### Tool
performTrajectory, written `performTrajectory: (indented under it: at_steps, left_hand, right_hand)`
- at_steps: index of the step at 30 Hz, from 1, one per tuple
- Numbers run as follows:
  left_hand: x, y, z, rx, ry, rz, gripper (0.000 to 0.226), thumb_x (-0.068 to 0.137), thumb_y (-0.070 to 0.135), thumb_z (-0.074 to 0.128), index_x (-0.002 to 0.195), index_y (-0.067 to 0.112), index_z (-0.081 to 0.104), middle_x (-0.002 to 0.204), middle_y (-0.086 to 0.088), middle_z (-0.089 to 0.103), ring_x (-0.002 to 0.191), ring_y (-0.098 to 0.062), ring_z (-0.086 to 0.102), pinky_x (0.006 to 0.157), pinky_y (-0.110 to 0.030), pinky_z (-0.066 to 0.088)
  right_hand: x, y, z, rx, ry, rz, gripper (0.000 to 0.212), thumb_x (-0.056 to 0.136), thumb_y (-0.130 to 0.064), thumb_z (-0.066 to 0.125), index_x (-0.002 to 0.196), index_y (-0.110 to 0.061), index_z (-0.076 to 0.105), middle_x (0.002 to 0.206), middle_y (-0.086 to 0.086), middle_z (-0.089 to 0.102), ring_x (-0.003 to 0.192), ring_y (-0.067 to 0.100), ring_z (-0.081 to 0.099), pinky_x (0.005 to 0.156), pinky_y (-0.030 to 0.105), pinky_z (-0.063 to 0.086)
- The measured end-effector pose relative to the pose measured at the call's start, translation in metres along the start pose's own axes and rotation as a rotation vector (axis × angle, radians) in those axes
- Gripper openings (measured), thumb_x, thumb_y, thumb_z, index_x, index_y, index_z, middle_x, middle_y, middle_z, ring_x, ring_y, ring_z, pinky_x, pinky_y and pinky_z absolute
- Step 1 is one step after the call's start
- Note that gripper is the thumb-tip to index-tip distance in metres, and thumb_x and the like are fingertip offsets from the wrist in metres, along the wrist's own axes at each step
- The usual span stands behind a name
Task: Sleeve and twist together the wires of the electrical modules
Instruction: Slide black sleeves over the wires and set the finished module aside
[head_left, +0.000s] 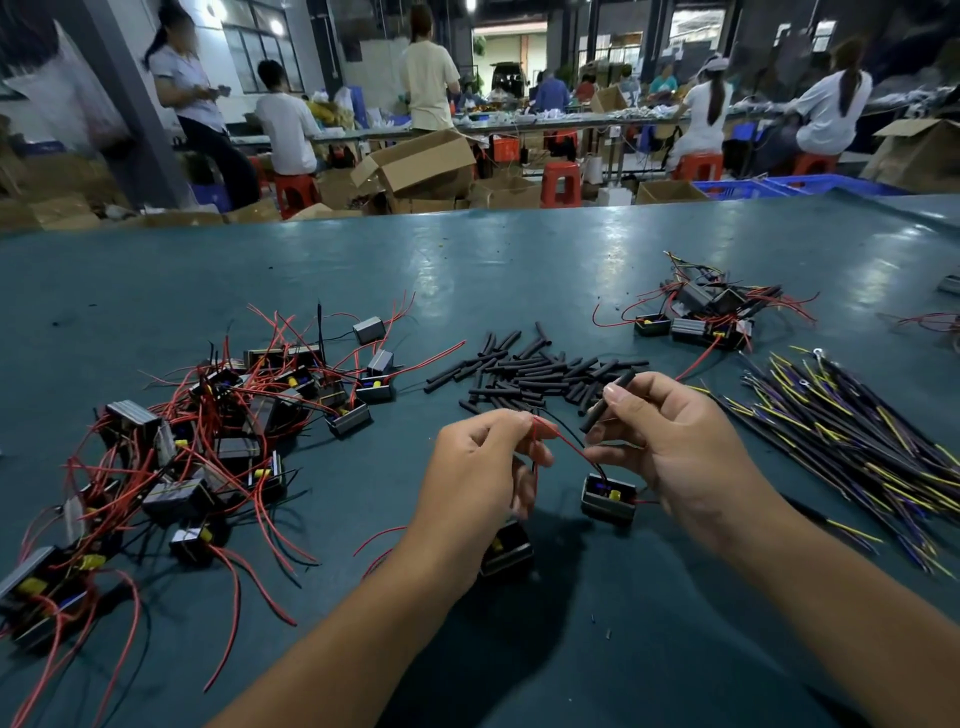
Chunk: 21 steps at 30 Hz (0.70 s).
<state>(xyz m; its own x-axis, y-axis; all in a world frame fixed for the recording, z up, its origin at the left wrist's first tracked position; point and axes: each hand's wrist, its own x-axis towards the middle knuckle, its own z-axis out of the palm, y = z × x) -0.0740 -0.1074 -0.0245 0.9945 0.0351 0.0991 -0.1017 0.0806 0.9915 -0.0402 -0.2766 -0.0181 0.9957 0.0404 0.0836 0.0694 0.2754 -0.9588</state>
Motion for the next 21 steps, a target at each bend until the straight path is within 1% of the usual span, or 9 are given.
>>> performTrajectory:
  at_steps: [3,5,8,9,11,12,15,18,21]
  left_hand:
    - [-0.003,-0.001,0.006,-0.075,-0.118,0.014,0.022,0.1,0.019,0.059,0.093,0.012,0.078,0.077,-0.005,0.068,0.052,-0.017,0.049,0.047,-0.027,0.043]
    - [-0.004,-0.004,0.009,-0.061,-0.179,0.045,0.021,0.093,0.03,0.064,0.096,0.015,0.079,0.071,-0.004,0.064,0.053,-0.016,0.049,0.05,-0.024,0.044]
    - [-0.006,-0.006,0.011,-0.042,-0.201,0.081,0.027,0.088,0.037,0.064,0.094,0.014,0.077,0.062,-0.005,0.057,0.052,-0.018,0.045,0.048,-0.024,0.042]
    - [-0.007,-0.006,0.011,-0.04,-0.205,0.089,0.027,0.089,0.037,0.064,0.092,0.013,0.076,0.062,-0.005,0.059,0.051,-0.018,0.044,0.047,-0.025,0.041]
    - [-0.007,-0.007,0.011,-0.03,-0.219,0.099,0.028,0.09,0.036,0.062,0.091,0.01,0.074,0.074,-0.004,0.07,0.052,-0.018,0.043,0.047,-0.025,0.039]
    - [-0.006,-0.007,0.01,-0.016,-0.223,0.103,0.028,0.09,0.036,0.062,0.091,0.011,0.074,0.079,-0.003,0.073,0.052,-0.02,0.042,0.048,-0.026,0.037]
    - [-0.007,-0.006,0.011,0.021,-0.208,0.102,0.029,0.087,0.039,0.062,0.095,0.016,0.077,0.072,0.001,0.067,0.057,-0.024,0.037,0.049,-0.028,0.032]
    - [-0.006,-0.007,0.011,0.039,-0.195,0.102,0.028,0.087,0.039,0.063,0.098,0.018,0.079,0.068,0.003,0.062,0.059,-0.023,0.039,0.049,-0.025,0.034]
    - [-0.005,-0.008,0.012,0.04,-0.203,0.103,0.027,0.087,0.038,0.064,0.099,0.02,0.079,0.068,0.003,0.062,0.059,-0.024,0.039,0.05,-0.028,0.034]
  right_hand:
    - [0.001,0.001,-0.003,0.024,0.043,0.019,0.015,0.097,-0.013,0.059,0.085,-0.005,0.061,0.074,0.013,0.063,0.069,0.02,0.066,0.059,0.029,0.058]
    - [0.002,0.004,-0.003,0.04,0.04,0.031,0.016,0.098,-0.014,0.058,0.084,-0.006,0.06,0.073,0.011,0.063,0.073,0.023,0.068,0.061,0.032,0.059]
    - [0.0,0.004,0.0,0.06,0.039,0.014,0.016,0.098,-0.012,0.058,0.084,-0.004,0.06,0.072,0.013,0.064,0.068,0.024,0.07,0.061,0.031,0.059]
    - [0.0,0.003,0.001,0.06,0.046,-0.012,0.015,0.099,-0.01,0.056,0.085,-0.004,0.059,0.074,0.014,0.065,0.068,0.024,0.07,0.061,0.031,0.06]
    - [0.0,-0.001,0.0,0.043,0.06,-0.088,0.013,0.1,-0.008,0.052,0.088,-0.005,0.058,0.08,0.014,0.069,0.072,0.023,0.071,0.062,0.031,0.06]
    - [0.0,-0.005,-0.001,0.029,0.057,-0.131,0.012,0.1,-0.008,0.052,0.09,-0.006,0.057,0.082,0.013,0.071,0.074,0.023,0.071,0.063,0.031,0.06]
    - [-0.002,-0.016,-0.002,-0.049,0.008,-0.247,0.006,0.096,-0.012,0.056,0.094,-0.009,0.061,0.085,0.008,0.073,0.08,0.02,0.07,0.066,0.03,0.06]
    - [-0.007,-0.022,-0.001,-0.136,-0.051,-0.337,0.017,0.089,-0.022,0.059,0.1,-0.011,0.065,0.086,0.006,0.072,0.081,0.017,0.068,0.069,0.027,0.057]
    - [-0.01,-0.024,0.001,-0.197,-0.081,-0.397,0.016,0.095,-0.014,0.056,0.107,-0.01,0.066,0.092,0.009,0.074,0.083,0.024,0.069,0.075,0.031,0.058]
